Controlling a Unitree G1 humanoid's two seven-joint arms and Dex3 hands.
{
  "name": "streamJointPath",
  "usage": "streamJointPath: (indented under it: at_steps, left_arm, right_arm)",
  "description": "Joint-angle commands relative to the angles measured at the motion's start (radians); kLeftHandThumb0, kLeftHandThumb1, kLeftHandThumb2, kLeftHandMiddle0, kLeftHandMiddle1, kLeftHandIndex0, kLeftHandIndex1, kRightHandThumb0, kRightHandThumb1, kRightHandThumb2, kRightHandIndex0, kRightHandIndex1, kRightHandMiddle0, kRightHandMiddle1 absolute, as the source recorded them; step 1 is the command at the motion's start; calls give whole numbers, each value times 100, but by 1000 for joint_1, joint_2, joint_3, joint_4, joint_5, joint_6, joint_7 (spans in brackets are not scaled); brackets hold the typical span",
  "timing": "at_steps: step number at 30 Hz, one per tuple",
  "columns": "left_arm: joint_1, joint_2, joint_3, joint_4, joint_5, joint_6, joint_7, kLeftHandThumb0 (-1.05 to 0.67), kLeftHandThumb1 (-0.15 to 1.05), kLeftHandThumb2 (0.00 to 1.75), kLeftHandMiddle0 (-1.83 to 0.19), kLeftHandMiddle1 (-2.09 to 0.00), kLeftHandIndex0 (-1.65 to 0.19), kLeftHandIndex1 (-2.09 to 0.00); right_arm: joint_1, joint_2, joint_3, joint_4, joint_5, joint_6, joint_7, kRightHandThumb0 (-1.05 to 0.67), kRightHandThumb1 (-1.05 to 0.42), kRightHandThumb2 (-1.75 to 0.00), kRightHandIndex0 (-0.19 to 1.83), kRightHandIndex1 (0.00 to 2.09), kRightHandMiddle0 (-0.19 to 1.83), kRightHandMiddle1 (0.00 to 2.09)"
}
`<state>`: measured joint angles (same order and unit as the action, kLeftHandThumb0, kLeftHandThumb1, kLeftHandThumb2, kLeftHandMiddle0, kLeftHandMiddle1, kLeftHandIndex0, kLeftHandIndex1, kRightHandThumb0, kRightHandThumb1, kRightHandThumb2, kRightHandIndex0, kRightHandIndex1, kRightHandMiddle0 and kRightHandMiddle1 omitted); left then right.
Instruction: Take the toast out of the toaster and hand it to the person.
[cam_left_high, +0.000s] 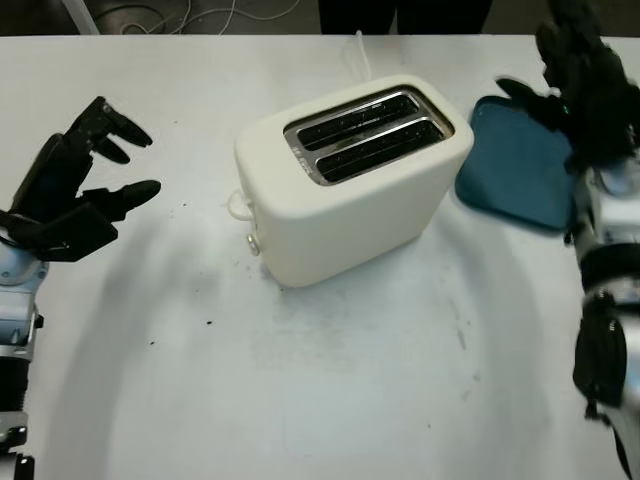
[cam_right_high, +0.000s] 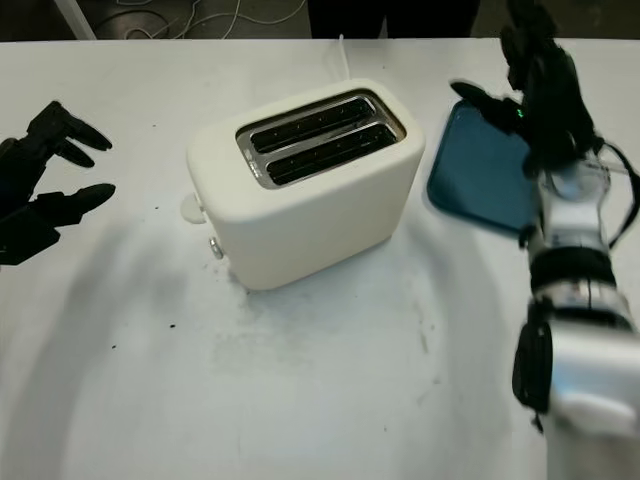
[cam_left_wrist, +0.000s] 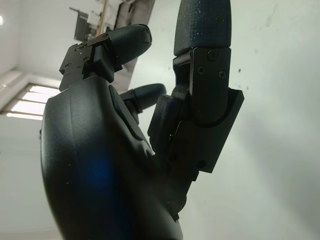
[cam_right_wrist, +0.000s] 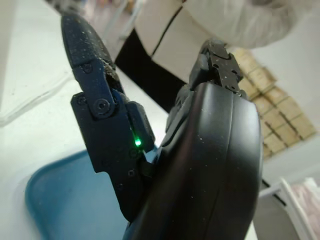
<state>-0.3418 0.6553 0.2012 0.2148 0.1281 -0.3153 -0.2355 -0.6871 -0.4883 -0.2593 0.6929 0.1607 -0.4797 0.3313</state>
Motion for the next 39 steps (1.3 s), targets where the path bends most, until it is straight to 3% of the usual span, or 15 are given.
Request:
streamJointPath:
  at_steps: [1, 8, 15, 23, 39]
  left_arm:
    - [40, -25, 24, -24, -33, 24, 11, -105, 92, 36, 0, -175, 0, -162]
    - [87, -114, 56, -53, -114, 9, 29, -105, 92, 25, 0, -171, 0, -160]
    - [168, -232, 75, -129, -183, -10, 66, -105, 92, 22, 0, -165, 0, -153]
    - [221, -334, 33, -88, -140, -115, 111, -105, 92, 22, 0, -152, 0, -140]
    - [300, -438, -75, -53, -156, -151, 79, -105, 92, 13, -23, -130, -31, -112]
  right_arm:
    - [171, 72, -10, -211, 94, 59, 20, -58, -80, 0, 16, 8, 19, 7]
    - [487, 187, 11, -640, 145, 279, -64, -54, -84, -1, 34, 11, 33, 7]
    - [698, 257, 13, -828, 196, 374, -73, -54, -90, -2, 34, 5, 31, 2]
    - [812, 273, 26, -896, 181, 435, -83, -62, -92, -1, 33, 2, 31, 1]
    - [809, 338, 137, -888, 96, 474, -139, -61, -89, 0, 36, 1, 35, 1]
